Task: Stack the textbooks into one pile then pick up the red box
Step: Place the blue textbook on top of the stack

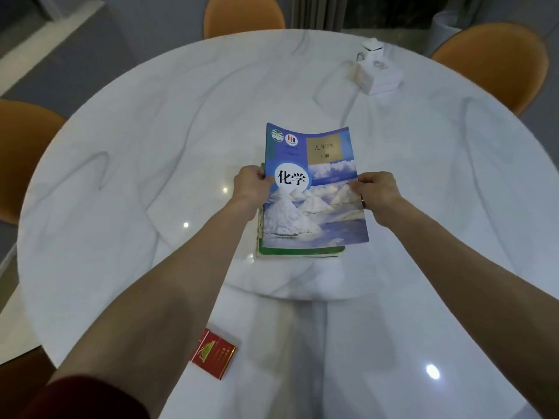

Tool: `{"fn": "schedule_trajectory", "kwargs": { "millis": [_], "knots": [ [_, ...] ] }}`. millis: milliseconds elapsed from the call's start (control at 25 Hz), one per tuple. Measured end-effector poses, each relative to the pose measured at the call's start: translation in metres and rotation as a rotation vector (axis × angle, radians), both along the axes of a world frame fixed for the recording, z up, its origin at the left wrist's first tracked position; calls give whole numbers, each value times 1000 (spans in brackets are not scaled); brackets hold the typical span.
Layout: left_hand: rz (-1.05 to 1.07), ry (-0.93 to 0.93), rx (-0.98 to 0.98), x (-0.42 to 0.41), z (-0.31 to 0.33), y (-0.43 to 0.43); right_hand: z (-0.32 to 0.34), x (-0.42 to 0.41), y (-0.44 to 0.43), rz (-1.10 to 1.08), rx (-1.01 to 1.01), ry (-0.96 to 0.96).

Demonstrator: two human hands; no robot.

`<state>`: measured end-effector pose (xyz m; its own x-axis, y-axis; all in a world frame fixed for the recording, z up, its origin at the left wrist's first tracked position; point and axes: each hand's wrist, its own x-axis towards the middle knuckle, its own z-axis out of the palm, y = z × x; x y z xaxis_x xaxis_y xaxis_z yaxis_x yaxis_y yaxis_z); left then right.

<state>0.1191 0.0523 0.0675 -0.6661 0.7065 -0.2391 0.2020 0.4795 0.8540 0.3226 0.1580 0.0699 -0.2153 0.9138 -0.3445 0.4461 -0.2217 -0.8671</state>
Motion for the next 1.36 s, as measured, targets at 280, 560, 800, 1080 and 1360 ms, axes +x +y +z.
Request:
{"fn": "schedule_trajectory", "kwargs": {
  "millis": [280, 560, 800, 1080, 1360],
  "knots": [
    [25, 20, -130, -11, -48, 14, -52, -18, 10, 4, -52, -72],
    [-19, 167, -152, -7, -73, 12, -77, -18, 8, 7, 69, -241],
    [-65, 361, -248, -10, -83, 16, -85, -22, 10, 15, 112, -306],
    [-118, 421, -335, -12, -84, 18, -86, -31, 10, 87, 175, -438],
    [-193, 426, -382, -10, -83, 13, -87, -33, 12, 129, 191, -514]
  ]
}}
